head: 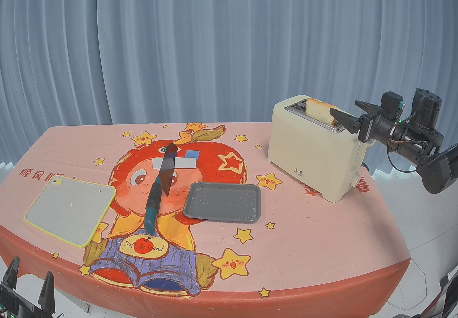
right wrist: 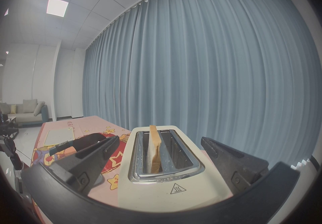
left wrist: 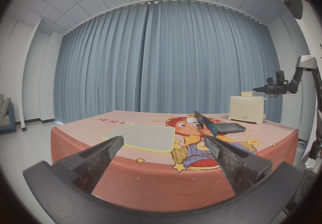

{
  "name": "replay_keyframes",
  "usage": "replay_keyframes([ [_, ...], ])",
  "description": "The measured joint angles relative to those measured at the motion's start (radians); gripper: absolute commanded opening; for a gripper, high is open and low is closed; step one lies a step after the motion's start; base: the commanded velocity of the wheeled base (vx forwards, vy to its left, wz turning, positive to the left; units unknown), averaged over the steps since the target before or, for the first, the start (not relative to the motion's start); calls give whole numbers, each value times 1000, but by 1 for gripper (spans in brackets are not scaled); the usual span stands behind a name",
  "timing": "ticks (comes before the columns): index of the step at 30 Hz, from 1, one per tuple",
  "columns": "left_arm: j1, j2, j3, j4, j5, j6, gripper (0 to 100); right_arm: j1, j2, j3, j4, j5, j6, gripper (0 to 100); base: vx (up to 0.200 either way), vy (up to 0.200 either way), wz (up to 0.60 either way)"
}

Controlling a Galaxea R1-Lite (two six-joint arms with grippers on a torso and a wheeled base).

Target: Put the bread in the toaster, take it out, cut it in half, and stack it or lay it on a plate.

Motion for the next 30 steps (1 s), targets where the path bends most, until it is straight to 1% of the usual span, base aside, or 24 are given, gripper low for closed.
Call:
replay_keyframes([
  [2,0,0,0,0,0,0,100,0,-6,-4,3,-13,17,100,0,0,0],
  [6,0,0,0,1,0,0,100,1,-31,-19,11,-80,67,100,0,0,0],
  [9,0,0,0,1,0,0,100,2,-57,-19,15,-94,79,100,0,0,0],
  [10,0,0,0,1,0,0,100,3,-67,-13,16,-96,80,0,0,0,0],
  [17,0,0,0,0,0,0,100,8,-158,88,23,-102,95,0,0,0,0],
  [26,-1,0,0,0,0,0,100,23,-315,307,120,-96,103,0,0,0,0],
  [30,-1,0,0,0,0,0,100,2,-363,401,173,-93,108,0,0,0,0],
])
